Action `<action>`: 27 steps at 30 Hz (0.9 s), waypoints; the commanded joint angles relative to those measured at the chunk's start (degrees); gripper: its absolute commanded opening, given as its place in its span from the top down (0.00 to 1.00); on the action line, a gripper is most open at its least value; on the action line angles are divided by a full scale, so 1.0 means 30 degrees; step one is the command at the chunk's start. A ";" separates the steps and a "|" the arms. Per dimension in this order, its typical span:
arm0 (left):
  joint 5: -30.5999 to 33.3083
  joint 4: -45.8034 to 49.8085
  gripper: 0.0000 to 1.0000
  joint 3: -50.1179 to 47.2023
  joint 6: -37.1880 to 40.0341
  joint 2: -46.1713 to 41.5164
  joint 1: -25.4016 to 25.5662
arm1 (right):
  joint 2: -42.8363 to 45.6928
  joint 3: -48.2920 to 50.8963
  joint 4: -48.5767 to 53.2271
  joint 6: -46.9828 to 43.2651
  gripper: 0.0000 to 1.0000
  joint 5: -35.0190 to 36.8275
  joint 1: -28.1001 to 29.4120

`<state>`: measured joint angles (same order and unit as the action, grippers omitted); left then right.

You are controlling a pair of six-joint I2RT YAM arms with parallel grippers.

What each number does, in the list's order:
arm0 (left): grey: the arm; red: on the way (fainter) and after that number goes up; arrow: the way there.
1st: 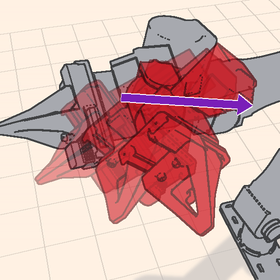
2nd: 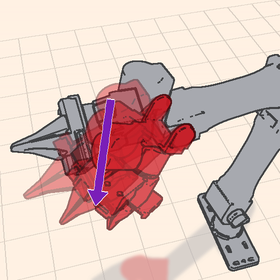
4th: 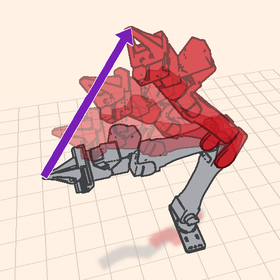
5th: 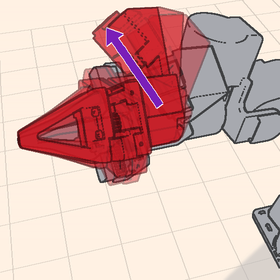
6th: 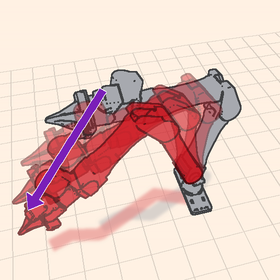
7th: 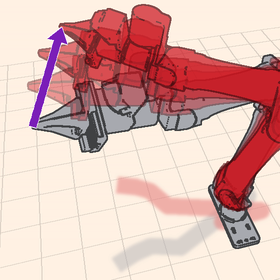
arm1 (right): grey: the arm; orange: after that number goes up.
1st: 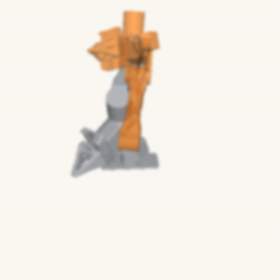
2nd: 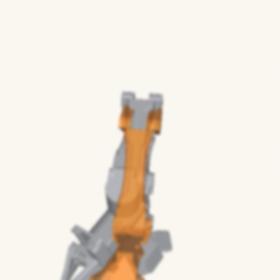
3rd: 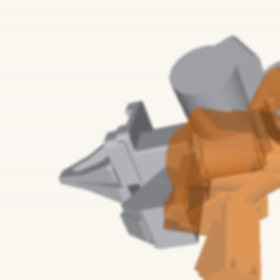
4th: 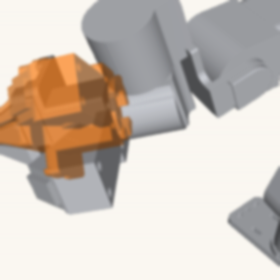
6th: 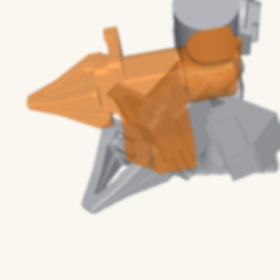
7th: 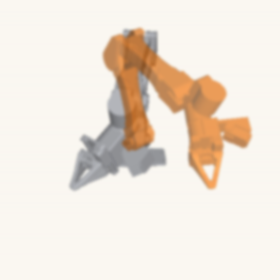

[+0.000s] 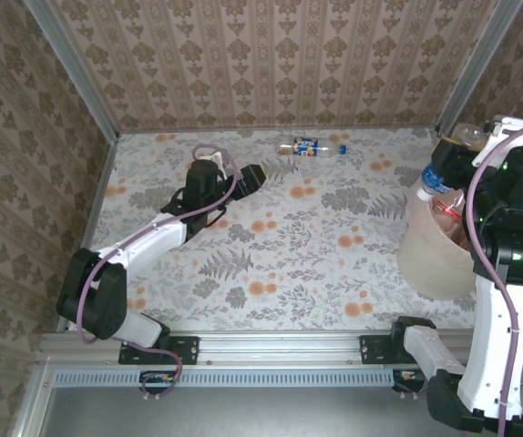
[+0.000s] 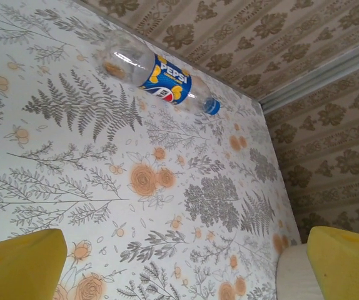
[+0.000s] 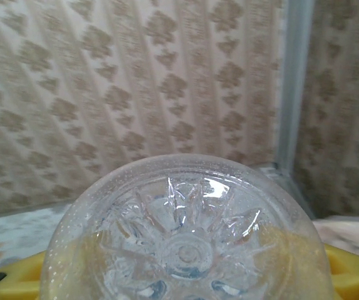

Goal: Put the plastic bottles in the bin

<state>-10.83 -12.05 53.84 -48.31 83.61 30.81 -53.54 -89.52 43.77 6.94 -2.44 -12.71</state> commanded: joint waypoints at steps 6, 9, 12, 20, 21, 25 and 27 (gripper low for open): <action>0.2256 0.0734 0.00 -0.0195 -0.1119 -0.0376 -0.0096 | -0.1579 -0.1337 0.4292 -0.2574 0.50 0.7706 -0.1357; 0.2220 0.0875 0.00 -0.0007 -0.1093 -0.0194 -0.0158 | -0.2047 -0.1104 0.4454 -0.3223 0.50 0.9942 -0.2024; 0.1950 0.1278 0.00 0.0477 -0.0899 -0.0016 -0.0162 | -0.2556 -0.0839 0.4446 -0.3465 0.49 1.1188 -0.3240; 0.1706 0.2410 0.00 0.1645 -0.0274 0.0323 -0.0164 | -0.3726 -0.0361 0.5777 -0.2175 0.13 1.3374 -0.5095; 0.1704 0.2425 0.00 0.1655 -0.0223 0.0362 -0.0163 | -0.3839 -0.0409 0.5830 -0.2085 0.10 1.3624 -0.5109; 0.1677 0.2465 0.00 0.1682 -0.0126 0.0446 -0.0162 | -0.3819 -0.0532 0.5635 -0.1823 0.04 1.3146 -0.5131; 0.1620 0.2422 0.00 0.1658 -0.0122 0.0513 -0.0161 | -0.3819 -0.0485 0.5542 -0.1786 0.03 1.2793 -0.5109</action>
<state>-5.76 -5.56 57.52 -50.00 84.16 30.65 -65.41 -90.98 59.05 0.58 34.35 -27.77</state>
